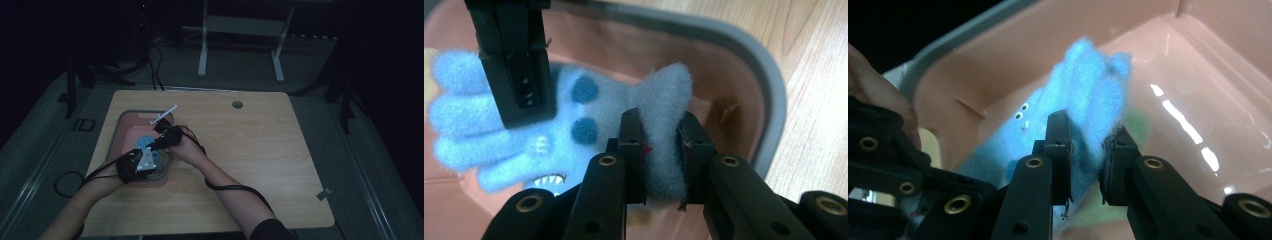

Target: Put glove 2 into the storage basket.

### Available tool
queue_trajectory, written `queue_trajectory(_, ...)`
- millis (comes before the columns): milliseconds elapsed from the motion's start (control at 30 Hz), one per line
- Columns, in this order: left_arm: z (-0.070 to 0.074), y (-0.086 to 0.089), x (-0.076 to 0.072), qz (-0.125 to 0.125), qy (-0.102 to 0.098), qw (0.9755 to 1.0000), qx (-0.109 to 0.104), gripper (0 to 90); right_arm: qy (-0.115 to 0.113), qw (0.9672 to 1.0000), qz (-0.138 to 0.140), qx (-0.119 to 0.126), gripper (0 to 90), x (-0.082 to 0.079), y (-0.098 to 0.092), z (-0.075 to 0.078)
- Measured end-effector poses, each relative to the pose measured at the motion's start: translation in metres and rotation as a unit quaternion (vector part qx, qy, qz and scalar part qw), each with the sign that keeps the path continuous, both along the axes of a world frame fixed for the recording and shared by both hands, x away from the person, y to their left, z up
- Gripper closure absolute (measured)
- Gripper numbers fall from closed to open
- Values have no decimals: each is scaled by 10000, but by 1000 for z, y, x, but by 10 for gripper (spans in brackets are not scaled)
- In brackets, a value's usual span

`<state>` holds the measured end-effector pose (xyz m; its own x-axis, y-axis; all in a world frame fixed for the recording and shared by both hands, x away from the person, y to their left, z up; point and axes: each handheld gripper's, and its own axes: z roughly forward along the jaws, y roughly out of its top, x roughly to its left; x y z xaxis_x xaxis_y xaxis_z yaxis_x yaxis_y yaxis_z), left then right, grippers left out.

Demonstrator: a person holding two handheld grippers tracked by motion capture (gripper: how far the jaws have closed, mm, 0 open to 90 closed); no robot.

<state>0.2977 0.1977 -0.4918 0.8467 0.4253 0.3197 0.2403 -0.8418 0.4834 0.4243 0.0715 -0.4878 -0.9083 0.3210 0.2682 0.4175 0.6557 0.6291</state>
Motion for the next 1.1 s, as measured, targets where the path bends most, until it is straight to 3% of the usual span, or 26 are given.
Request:
queue_trajectory(267,-4,-1,9,5,219,9998,-40,760,52,9999,-71,-68,737,4,0,-5)
queue_trajectory(400,-3,-1,11,59,325,9995,-22,663,-43,9999,-92,-93,569,5,0,-5)
queue_trajectory(467,-1,-1,12,157,284,9995,-24,634,-56,9999,-88,-86,549,5,-1,-3)
queue_trajectory(500,0,0,12,194,271,9994,-49,577,-103,9999,-112,-53,490,6,-3,2)
queue_trajectory(600,4,1,11,353,215,9991,-113,460,-176,9997,-138,-7,453,6,-8,9)
queue_trajectory(667,7,1,11,434,242,9986,-170,435,-192,9997,-148,20,442,5,-9,12)
queue_trajectory(833,18,1,11,639,334,9967,-385,249,-224,9993,-44,310,290,3,-22,26)
queue_trajectory(967,26,-2,9,640,341,9957,-579,152,-165,9985,88,520,216,-2,-36,32)
queue_trajectory(1100,31,-10,7,586,335,9953,-691,114,-323,9978,213,544,195,-10,-49,36)
